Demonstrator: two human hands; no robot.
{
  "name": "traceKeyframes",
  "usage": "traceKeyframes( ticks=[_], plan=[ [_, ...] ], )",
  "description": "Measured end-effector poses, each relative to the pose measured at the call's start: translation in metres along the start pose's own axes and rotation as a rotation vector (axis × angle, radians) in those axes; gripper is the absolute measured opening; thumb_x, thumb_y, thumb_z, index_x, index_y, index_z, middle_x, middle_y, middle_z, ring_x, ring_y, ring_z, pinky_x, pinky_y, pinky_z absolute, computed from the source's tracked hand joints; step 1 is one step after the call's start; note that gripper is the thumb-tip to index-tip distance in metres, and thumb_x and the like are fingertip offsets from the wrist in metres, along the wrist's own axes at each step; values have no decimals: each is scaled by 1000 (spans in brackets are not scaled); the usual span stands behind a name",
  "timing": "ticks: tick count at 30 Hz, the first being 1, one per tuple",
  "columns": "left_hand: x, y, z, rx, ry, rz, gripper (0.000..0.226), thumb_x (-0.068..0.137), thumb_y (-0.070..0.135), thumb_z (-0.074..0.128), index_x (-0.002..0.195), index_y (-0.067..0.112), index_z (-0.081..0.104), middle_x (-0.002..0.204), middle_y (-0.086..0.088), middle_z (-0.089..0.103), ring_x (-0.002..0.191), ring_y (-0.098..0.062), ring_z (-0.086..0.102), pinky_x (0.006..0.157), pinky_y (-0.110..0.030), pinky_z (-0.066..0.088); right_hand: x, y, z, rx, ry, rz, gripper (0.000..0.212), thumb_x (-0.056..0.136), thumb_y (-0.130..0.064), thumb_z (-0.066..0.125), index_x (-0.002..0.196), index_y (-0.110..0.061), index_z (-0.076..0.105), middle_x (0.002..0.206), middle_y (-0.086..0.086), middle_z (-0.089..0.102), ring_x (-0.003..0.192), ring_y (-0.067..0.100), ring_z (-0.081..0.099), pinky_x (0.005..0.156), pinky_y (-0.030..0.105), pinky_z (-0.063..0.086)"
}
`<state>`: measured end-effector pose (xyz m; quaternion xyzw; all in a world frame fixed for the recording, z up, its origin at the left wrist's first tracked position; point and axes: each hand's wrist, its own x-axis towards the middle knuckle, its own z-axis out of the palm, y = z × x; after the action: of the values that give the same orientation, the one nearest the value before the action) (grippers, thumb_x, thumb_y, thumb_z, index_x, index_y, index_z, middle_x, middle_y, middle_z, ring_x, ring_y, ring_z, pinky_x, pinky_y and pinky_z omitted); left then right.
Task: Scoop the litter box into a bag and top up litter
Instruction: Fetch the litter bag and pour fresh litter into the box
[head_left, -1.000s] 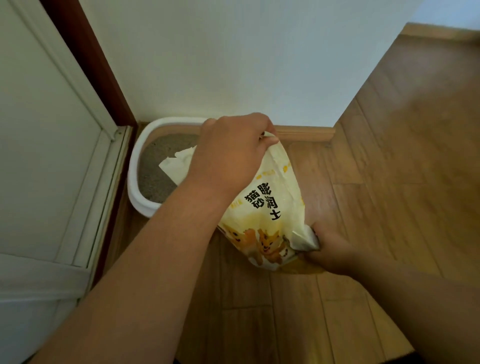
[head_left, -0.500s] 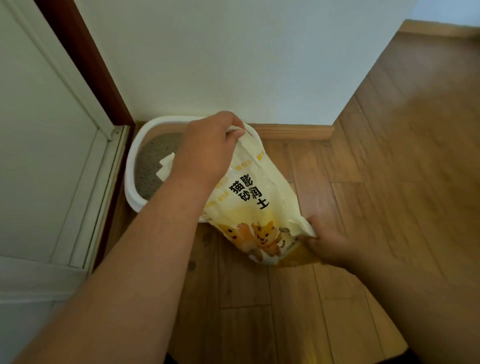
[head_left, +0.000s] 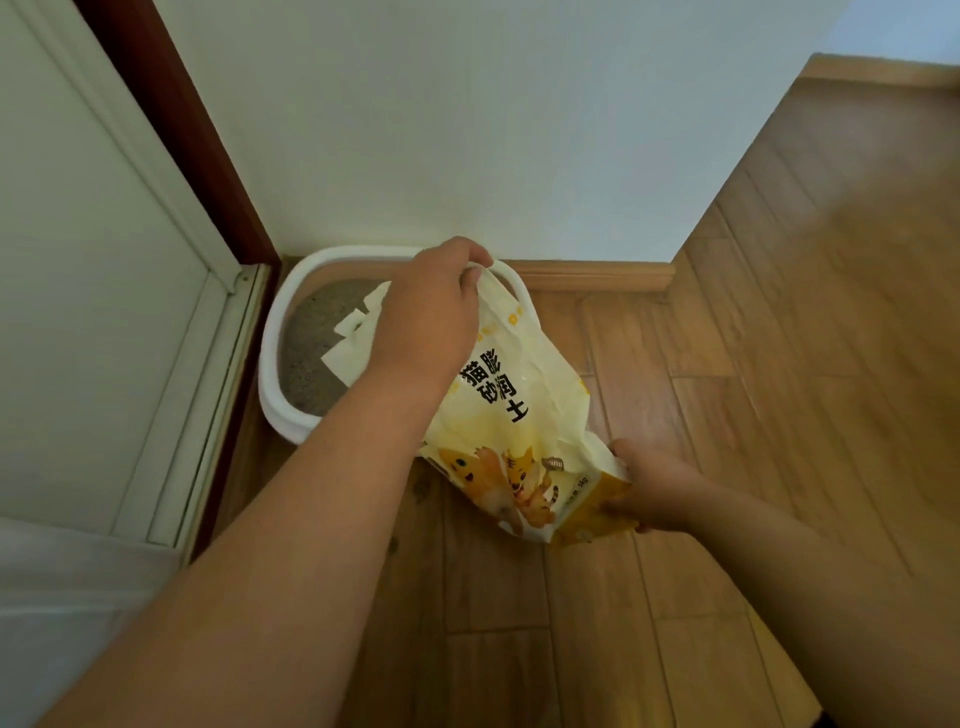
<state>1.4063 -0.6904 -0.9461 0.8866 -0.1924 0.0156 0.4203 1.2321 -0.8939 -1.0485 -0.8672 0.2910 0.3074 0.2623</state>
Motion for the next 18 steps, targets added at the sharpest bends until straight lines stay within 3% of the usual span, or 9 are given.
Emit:
traceKeyframes(
  ticks=[3,6,11,15,18],
  plan=[
    [-4,-3,9,-17,31,25,25,105,16,45,116,25,66,111,5,66,103,-12,57,87,-28,47,3,-2,2,15,53,25,43,90,-24,73,129,-25,54,102,1,63,81,20,71,57,33,64],
    [-2,1,17,-25,31,56,30,103,9,44,118,22,67,115,3,65,111,-13,54,89,-25,42,7,-2,2,4,116,51,22,94,-18,66,115,-20,61,97,5,66,74,22,73,54,34,63],
    [2,3,18,-88,47,13,30,104,11,44,118,19,69,115,4,64,105,-6,53,85,-20,37,3,-14,-1,4,98,80,11,97,-13,59,107,-19,61,95,9,66,70,24,73,52,34,63],
    [8,0,23,-160,-7,-31,29,104,11,45,112,22,71,98,5,61,83,-11,52,72,-27,40,-6,-33,-9,0,74,73,10,100,-12,53,104,-16,60,94,9,66,69,24,74,54,32,63],
    [9,4,28,-170,-47,-41,29,104,11,45,109,23,72,95,5,59,80,-14,52,70,-29,41,-15,-43,-17,-16,78,87,11,100,-14,52,107,-16,61,93,9,67,66,23,74,55,33,63]
  ],
)
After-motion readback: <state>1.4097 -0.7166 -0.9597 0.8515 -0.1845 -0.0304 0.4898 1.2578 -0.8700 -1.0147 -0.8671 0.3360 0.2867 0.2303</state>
